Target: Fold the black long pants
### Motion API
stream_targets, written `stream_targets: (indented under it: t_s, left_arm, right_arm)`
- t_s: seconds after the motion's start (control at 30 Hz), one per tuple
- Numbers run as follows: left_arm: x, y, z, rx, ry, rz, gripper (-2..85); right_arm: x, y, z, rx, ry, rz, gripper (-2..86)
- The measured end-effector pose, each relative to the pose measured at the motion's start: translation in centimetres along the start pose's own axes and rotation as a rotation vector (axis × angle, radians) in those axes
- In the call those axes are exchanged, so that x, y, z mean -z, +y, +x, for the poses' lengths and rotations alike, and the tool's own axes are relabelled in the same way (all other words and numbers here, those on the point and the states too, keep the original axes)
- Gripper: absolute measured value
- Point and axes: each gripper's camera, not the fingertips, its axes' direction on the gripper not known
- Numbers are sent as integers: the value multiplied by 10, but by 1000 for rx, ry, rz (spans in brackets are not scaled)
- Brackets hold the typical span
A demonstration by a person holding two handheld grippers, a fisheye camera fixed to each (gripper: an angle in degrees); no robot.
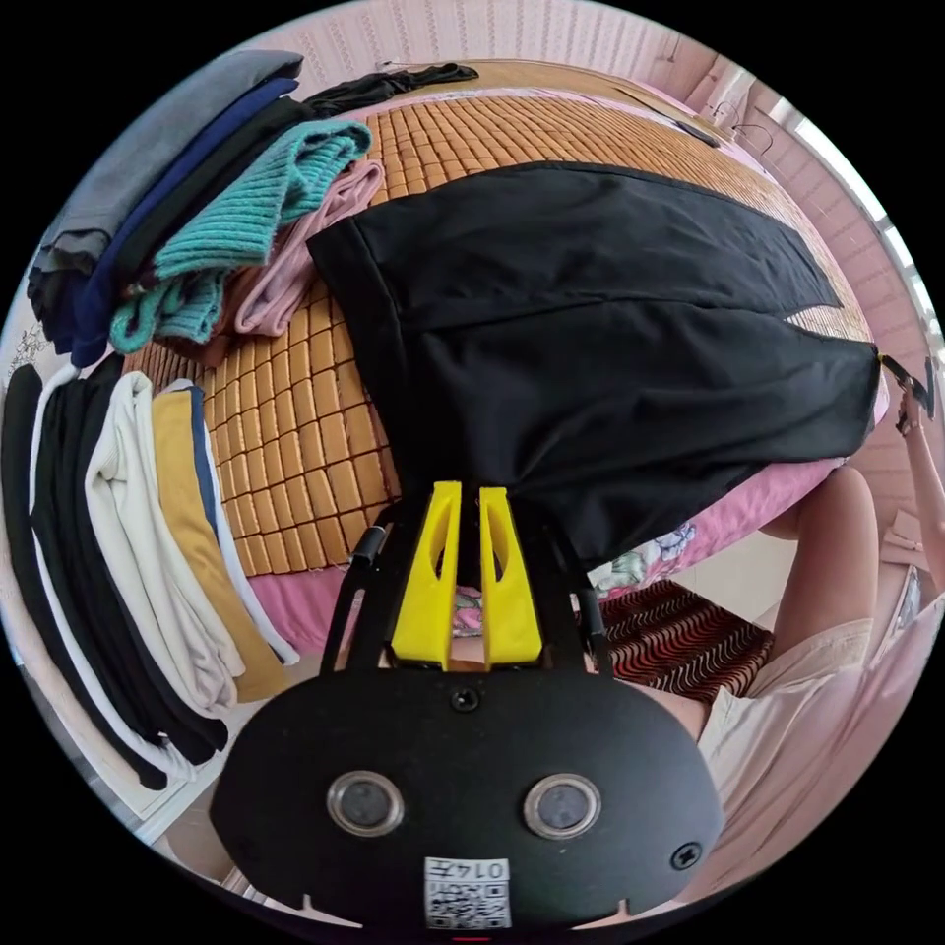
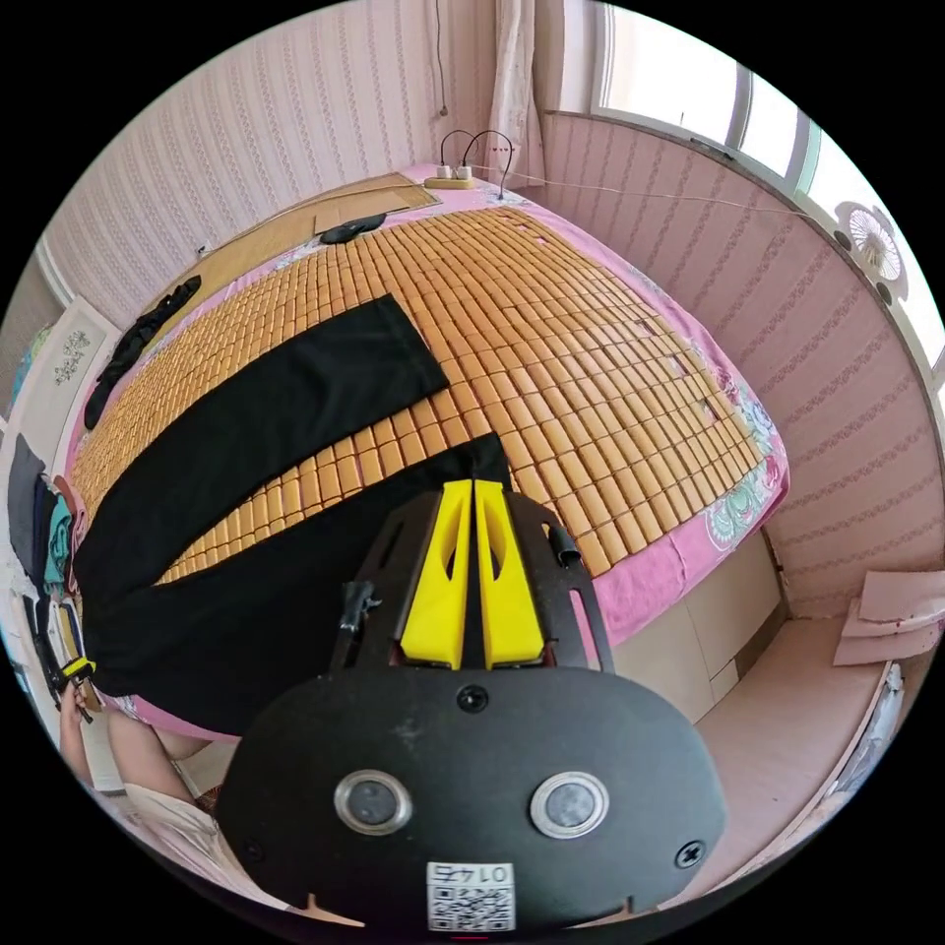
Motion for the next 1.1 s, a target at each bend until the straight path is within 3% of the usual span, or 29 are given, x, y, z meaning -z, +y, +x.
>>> stream_targets:
  t_s: [0.2,0.37,0.53,0.63,0.87,1.0,1.1]
  left_arm:
    - [-15,6,-5,-30,-32,-53,55]
    - [3,28,-33,96,68,36,66]
    - [22,71,-57,198,129,152,71]
    - [20,88,-63,202,139,163,83]
    - [2,105,-74,195,156,194,105]
    - [-24,103,-73,139,150,105,108]
    - [-28,103,-66,54,82,108,87]
  right_arm:
    - [-70,-12,-19,1,22,-200,52]
    - [-57,29,-16,0,-58,-128,111]
    - [-50,53,-72,217,-29,-154,106]
    - [-47,51,-168,463,-118,-131,81]
    - [-48,117,-501,1067,-543,-136,87]
    - [-59,174,-647,1268,-535,-158,82]
    - [-68,194,-702,1264,-495,-106,34]
